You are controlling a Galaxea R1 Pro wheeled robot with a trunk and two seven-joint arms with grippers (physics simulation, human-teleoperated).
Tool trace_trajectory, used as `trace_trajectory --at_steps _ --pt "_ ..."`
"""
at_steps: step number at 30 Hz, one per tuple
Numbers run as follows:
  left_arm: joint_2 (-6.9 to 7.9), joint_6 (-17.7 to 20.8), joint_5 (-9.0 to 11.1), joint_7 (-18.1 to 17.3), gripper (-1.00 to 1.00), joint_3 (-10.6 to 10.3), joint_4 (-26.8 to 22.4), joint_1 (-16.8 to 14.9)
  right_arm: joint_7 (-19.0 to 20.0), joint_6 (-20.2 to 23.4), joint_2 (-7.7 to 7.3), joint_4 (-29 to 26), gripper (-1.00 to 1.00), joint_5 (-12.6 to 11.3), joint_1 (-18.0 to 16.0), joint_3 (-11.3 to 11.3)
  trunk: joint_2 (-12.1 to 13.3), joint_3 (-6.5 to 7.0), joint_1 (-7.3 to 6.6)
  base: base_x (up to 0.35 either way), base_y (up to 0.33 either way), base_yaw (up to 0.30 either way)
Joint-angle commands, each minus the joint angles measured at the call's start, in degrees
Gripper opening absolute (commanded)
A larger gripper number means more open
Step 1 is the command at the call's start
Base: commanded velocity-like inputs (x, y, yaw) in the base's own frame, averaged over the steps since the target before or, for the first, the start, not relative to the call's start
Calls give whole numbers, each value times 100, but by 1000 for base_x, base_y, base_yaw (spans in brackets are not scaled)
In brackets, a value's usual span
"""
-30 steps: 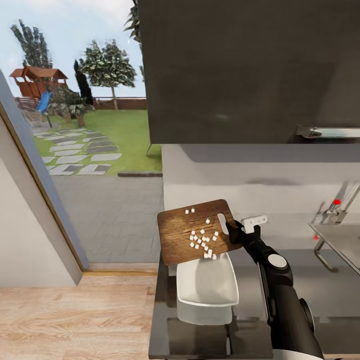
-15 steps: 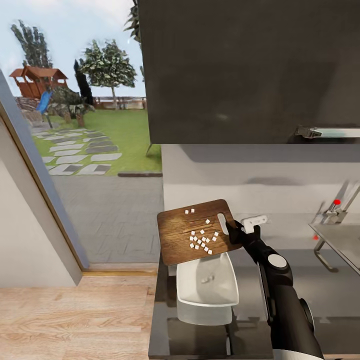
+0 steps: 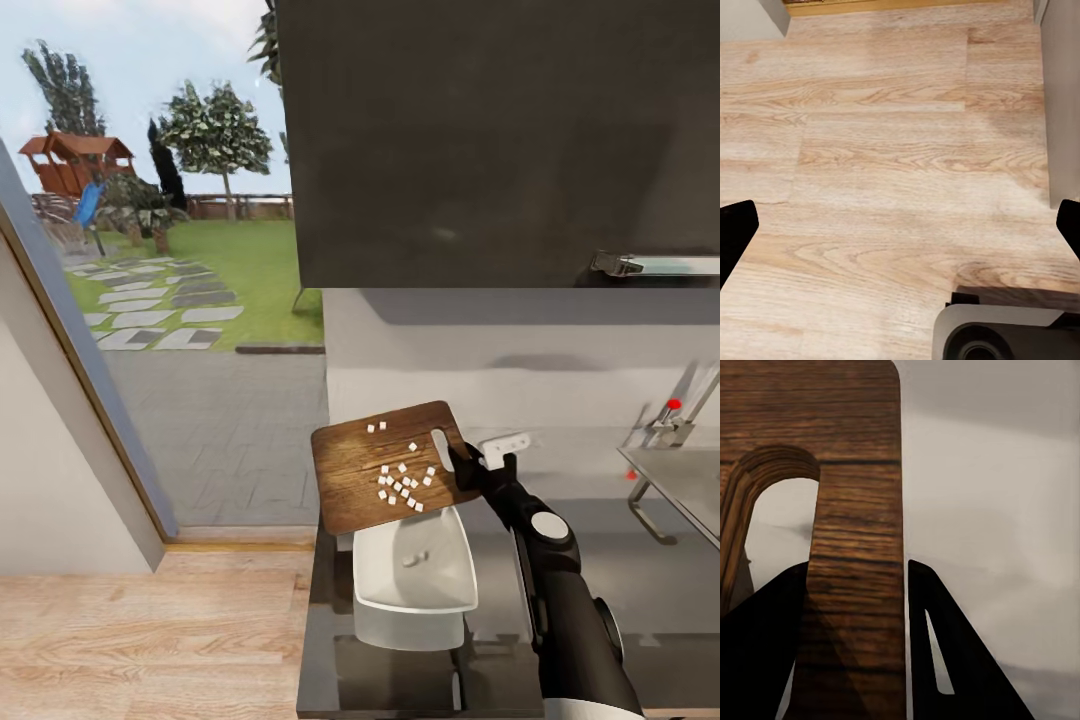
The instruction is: In the kitchen, take the Vidalia onion out of the sink, dice it on the chopping board with the paring knife, put the diced onion into the bowl on the countertop, then place both the paring knife and the chopping board into the sink.
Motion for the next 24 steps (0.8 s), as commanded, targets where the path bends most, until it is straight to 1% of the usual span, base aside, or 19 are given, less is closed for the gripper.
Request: trace_trajectory --at_steps 1,3,6,9,20,24 --pt "5 -4 1 53 100 -51 -8 -3 52 -1 7 0 -100 48 -7 -18 -13 -13 4 0 0 0" --pt "6 -4 1 53 100 -48 -8 -3 56 -11 7 7 -100 19 -7 -20 -13 -13 4 0 0 0" --pt "6 -4 6 53 100 -50 -8 -3 58 -17 7 10 -100 -231 -7 -30 -13 -13 4 0 0 0" --pt "6 -4 5 53 100 -50 -8 -3 65 -24 7 11 -100 -331 -7 -36 -13 -13 4 0 0 0" --pt "7 -4 3 53 100 -47 -8 -3 68 -26 7 11 -100 -359 -7 -39 -13 -13 4 0 -1 0" --pt "-1 -3 6 53 100 -50 -8 -3 68 -26 7 12 -100 -359 -7 -39 -13 -13 4 0 -170 0"
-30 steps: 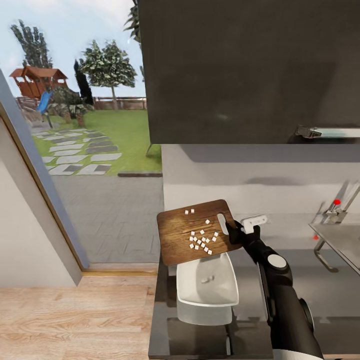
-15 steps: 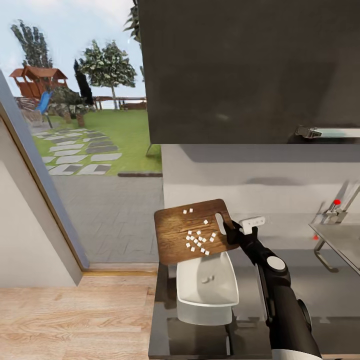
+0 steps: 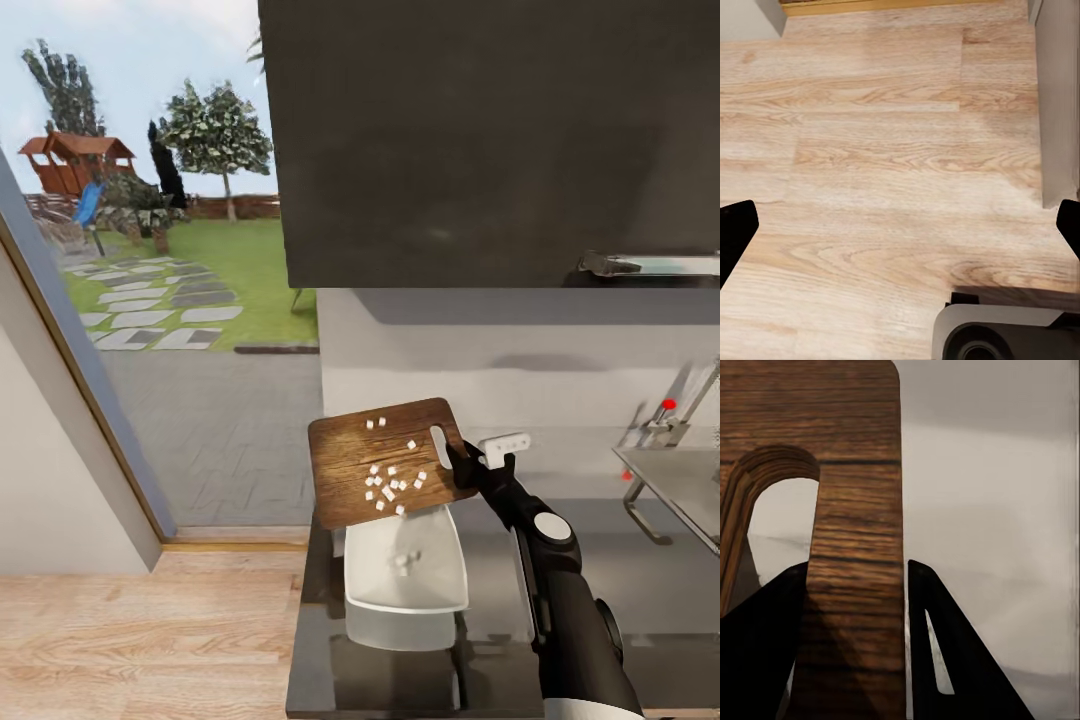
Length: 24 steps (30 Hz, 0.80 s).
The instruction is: In the kitchen, take the Vidalia onion out of the sink, dice it on the chopping board with the paring knife, put the diced onion into the bowl on the countertop, then place both the paring knife and the chopping board into the sink.
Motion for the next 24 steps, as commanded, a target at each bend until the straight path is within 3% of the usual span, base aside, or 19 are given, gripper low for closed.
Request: trace_trajectory --at_steps 1,24 --pt "5 -6 2 54 100 -51 -8 -3 49 17 8 -9 -100 46 -7 -16 -14 -13 4 0 -95 0" --pt "11 -6 3 59 100 -44 -8 -3 44 17 8 41 -100 46 -7 -8 -14 -13 4 23 8 0"
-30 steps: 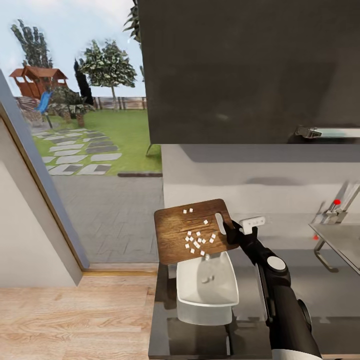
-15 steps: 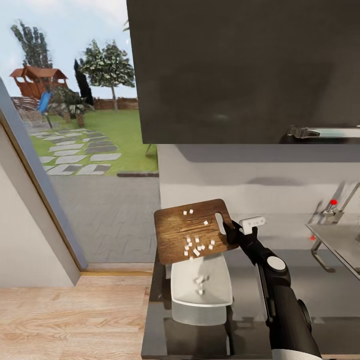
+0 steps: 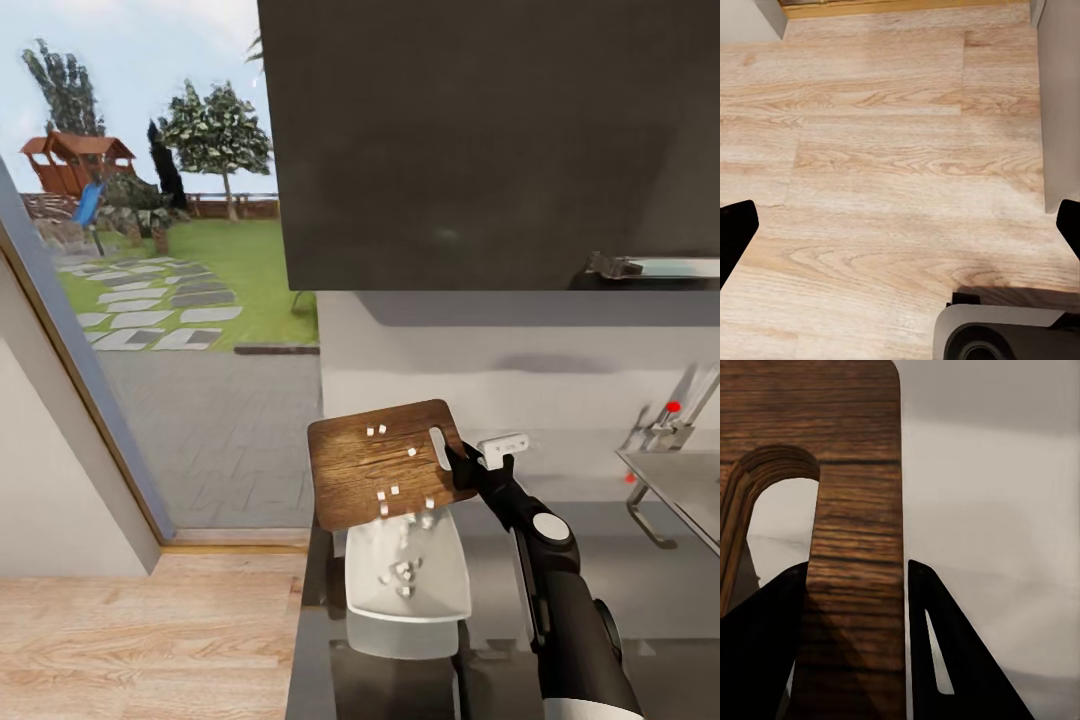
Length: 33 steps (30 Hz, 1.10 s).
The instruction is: In the kitchen, take the Vidalia onion out of the sink, dice it on the chopping board with the paring knife, put the diced onion into the bowl on the countertop, then place both the paring knife and the chopping board into the sink.
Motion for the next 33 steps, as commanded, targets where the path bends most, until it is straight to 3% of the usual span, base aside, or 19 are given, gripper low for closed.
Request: trace_trajectory --at_steps 1,33 --pt "3 -4 3 52 100 -49 -8 -3 50 16 8 -10 -100 47 -7 -17 -13 -13 4 16 9 0" --pt "3 -4 2 51 100 -49 7 -3 53 12 8 -9 -100 47 -7 -16 -13 -13 4 -7 -19 0"
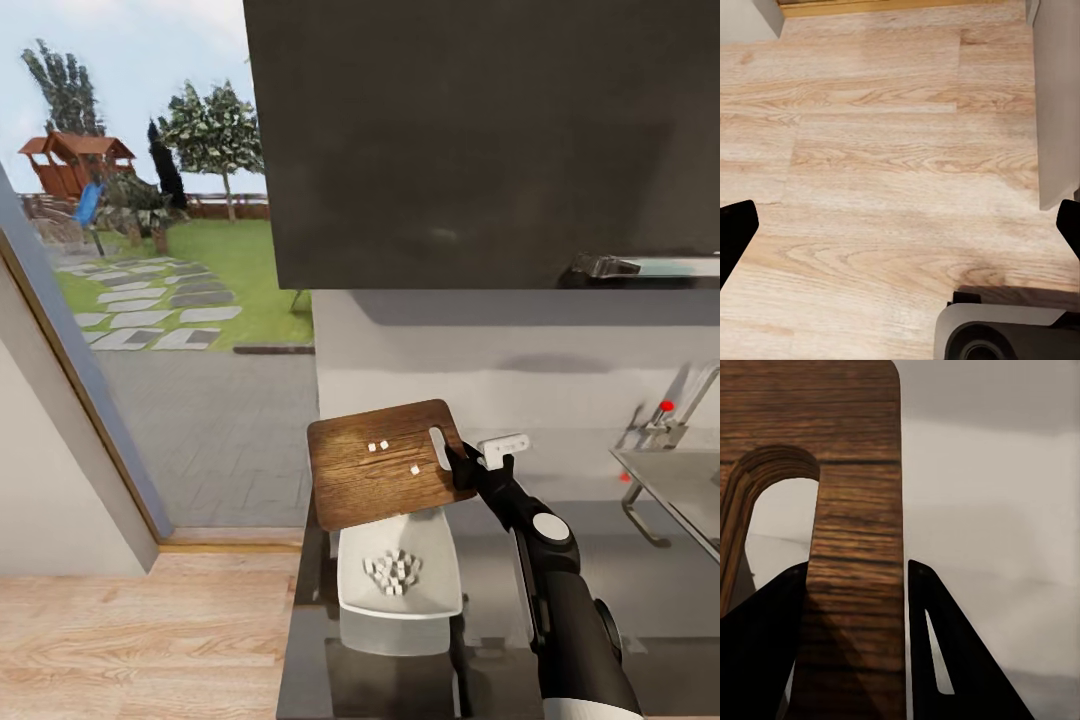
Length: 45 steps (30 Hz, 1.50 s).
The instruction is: In the kitchen, take the Vidalia onion out of the sink, dice it on the chopping board with the paring knife, put the diced onion into the bowl on the countertop, then place both the paring knife and the chopping board into the sink.
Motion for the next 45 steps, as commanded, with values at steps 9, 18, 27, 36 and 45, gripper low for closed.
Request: trace_trajectory --at_steps 9,18,27,36,45 --pt "3 -4 3 55 100 -56 -8 -3 46 16 8 -10 -100 47 -7 -17 -13 -13 4 -15 0 0" --pt "3 -4 3 59 100 -58 -7 -3 46 15 8 21 -100 47 -7 -17 -13 -13 4 -168 0 0" --pt "3 -4 3 54 100 -50 -9 -3 37 -200 8 24 -100 47 -7 -17 -13 -13 4 44 0 0" --pt "3 -4 3 56 100 -49 -7 -3 35 -257 8 64 -100 47 -7 -17 -13 -13 4 47 0 0" --pt "3 -4 3 56 100 -49 -9 -3 35 -257 8 69 -100 47 -7 -17 -13 -13 4 95 0 0"
